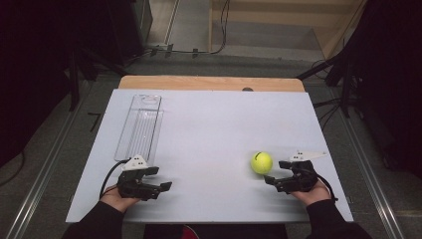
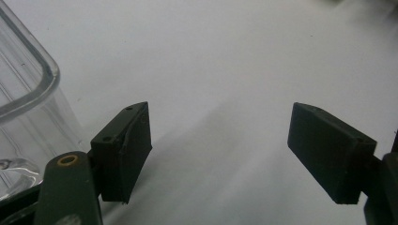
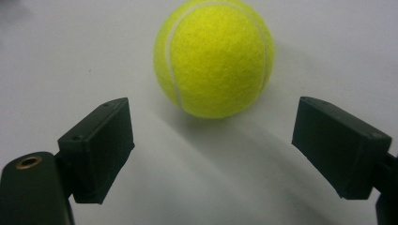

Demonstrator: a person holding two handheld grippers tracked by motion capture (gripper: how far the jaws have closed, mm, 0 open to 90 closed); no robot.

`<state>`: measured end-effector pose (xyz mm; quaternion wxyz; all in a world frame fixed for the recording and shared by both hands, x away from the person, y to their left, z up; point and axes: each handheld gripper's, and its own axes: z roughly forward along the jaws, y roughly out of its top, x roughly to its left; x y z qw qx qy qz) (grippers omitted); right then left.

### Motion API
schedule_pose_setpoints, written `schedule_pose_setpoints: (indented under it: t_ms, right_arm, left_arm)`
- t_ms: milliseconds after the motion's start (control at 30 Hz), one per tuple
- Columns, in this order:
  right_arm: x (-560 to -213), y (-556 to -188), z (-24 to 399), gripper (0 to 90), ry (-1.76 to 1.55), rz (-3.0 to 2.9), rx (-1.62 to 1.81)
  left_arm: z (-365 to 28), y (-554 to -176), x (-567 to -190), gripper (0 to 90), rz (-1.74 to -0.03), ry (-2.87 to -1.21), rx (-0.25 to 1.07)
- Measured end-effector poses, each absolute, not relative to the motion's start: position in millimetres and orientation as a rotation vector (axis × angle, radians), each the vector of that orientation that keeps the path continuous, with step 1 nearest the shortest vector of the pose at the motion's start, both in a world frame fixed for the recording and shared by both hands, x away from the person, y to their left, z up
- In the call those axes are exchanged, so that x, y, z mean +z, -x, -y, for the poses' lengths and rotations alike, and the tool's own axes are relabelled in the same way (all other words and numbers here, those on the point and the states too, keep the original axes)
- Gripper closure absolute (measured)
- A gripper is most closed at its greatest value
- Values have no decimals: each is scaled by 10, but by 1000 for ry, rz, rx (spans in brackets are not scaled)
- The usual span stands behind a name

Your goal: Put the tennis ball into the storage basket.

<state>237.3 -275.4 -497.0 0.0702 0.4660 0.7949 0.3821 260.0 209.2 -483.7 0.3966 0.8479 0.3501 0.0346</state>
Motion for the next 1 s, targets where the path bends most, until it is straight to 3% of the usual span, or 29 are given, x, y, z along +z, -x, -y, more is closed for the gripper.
schedule_pose_setpoints:
  t_ms: [1000]
  right_arm:
    - [-4684,-2374,2740,113,-1357,-2340,1219]
  left_arm:
    - [-2099,-2612,-4844,227,-890,-2148,86]
